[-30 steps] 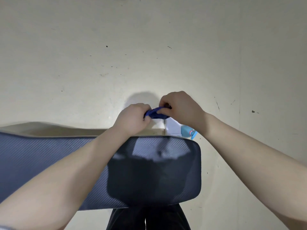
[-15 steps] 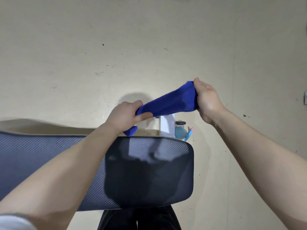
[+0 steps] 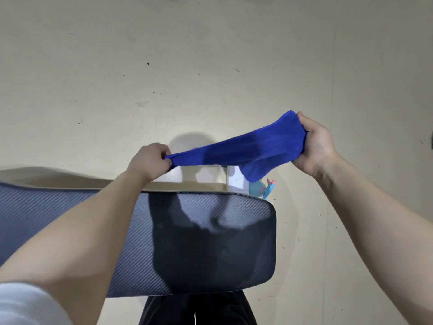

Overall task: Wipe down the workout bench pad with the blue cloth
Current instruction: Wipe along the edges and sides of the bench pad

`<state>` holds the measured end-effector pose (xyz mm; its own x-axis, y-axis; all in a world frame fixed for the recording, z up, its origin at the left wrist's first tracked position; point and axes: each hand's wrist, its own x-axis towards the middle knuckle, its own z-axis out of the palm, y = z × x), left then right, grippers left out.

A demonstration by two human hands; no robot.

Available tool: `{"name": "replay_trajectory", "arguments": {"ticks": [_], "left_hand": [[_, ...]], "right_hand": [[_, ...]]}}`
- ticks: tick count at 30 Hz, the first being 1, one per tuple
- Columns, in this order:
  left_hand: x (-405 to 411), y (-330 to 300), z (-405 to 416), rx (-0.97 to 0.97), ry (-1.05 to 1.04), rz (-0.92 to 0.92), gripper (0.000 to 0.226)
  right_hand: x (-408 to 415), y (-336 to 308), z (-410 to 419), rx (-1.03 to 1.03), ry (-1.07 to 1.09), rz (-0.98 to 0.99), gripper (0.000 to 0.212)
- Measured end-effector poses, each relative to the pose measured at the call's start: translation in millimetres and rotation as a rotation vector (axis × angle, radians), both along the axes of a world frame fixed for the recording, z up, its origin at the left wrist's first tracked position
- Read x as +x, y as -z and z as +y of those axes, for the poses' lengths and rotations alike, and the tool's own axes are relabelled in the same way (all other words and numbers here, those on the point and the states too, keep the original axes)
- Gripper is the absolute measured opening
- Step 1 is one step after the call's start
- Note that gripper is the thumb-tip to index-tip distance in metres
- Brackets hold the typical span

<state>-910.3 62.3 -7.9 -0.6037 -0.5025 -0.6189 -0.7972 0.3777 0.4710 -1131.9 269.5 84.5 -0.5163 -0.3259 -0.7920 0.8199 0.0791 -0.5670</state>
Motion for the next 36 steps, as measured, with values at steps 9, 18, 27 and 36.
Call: {"name": "replay_trajectory", "arguments": {"ticks": [9, 18, 27, 36], "left_hand": [[-33, -36, 50, 0.815, -1.056, 0.254, 0.026], [-23, -45, 61, 1.051, -0.627, 0.26, 0.03], [-14, -58, 42, 0.787, -0.127, 0.193, 0.02], [-3, -60, 3, 0.393, 0.231, 0.077, 0.023]], "right_hand": [[58, 18, -23, 0.028, -0.346, 0.099, 0.025], [123, 41, -36, 0.145, -1.34, 1.005, 0.031], [70, 57, -31, 0.132, -1.443, 1.024, 0.073], [44, 40, -52, 0.208, -1.667, 1.207, 0.018]]}}
